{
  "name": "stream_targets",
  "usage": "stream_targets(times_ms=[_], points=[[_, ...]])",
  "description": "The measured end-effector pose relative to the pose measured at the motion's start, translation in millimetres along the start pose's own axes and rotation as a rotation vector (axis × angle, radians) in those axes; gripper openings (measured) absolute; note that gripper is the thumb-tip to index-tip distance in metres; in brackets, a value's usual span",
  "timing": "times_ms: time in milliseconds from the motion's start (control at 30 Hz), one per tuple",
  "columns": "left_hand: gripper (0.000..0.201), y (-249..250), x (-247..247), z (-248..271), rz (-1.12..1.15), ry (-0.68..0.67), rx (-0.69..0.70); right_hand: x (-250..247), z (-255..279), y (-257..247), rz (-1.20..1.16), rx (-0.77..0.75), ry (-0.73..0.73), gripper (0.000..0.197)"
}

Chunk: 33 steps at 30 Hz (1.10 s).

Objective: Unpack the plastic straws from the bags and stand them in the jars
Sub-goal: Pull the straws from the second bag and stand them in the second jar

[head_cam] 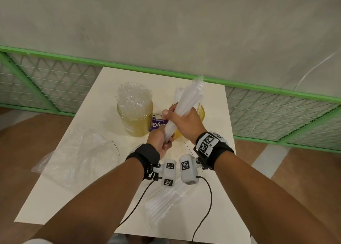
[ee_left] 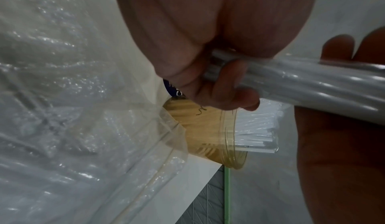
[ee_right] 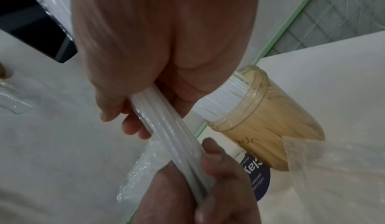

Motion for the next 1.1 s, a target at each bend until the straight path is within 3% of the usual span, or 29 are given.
stream_targets(times_ms=[267,400,533,600,700,800,933,1000,1100], points=[[0.027,-1.1,-25.9,-4.8,-0.022,0.127,0.036,-10.8,-3.7,-4.4,-0.152,0.048,0.103,0.017],[0.026,-5.0,-22.7,-4.1,0.027,0.080,-0.003,-8.4,-4.1,-2.5,-0.084,0.049,0.113,0.015],[0.029,2.5,-13.9,1.4,-0.072,0.053,0.027,-21.6,-10.6,-9.3,-0.085,0.011,0.143,0.019],[0.035,13.0,-3.9,4.6,-0.190,0.052,0.056,-32.8,-15.0,-17.4,-0.069,-0.018,0.179,0.025],[0.044,28.6,3.6,-2.0,-0.364,0.089,0.115,-56.0,-24.5,-32.1,-0.082,-0.070,0.263,0.019],[0.029,51.1,3.7,-4.4,-0.661,0.190,0.372,-83.8,-37.3,-35.2,-0.009,-0.086,0.351,0.022],[0.052,51.7,28.7,-0.1,-1.177,0.073,0.596,-108.9,-50.5,-24.1,0.087,-0.084,0.440,0.023],[0.057,45.5,37.0,-1.1,-1.397,0.040,0.627,-111.7,-53.9,-16.2,0.125,-0.075,0.455,0.022],[0.060,41.1,37.2,-10.5,-1.540,0.057,0.605,-109.2,-57.0,-0.4,0.186,-0.043,0.447,0.023]])
Point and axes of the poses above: each hand's wrist, its own z-axis away from the middle knuckle, its own x-axis out of the palm, y = z × x, the point moved 9 cm from there along -z, towards the middle knuckle, and after that the axes turned 9 degrees about -x, right-handed, at the moved point
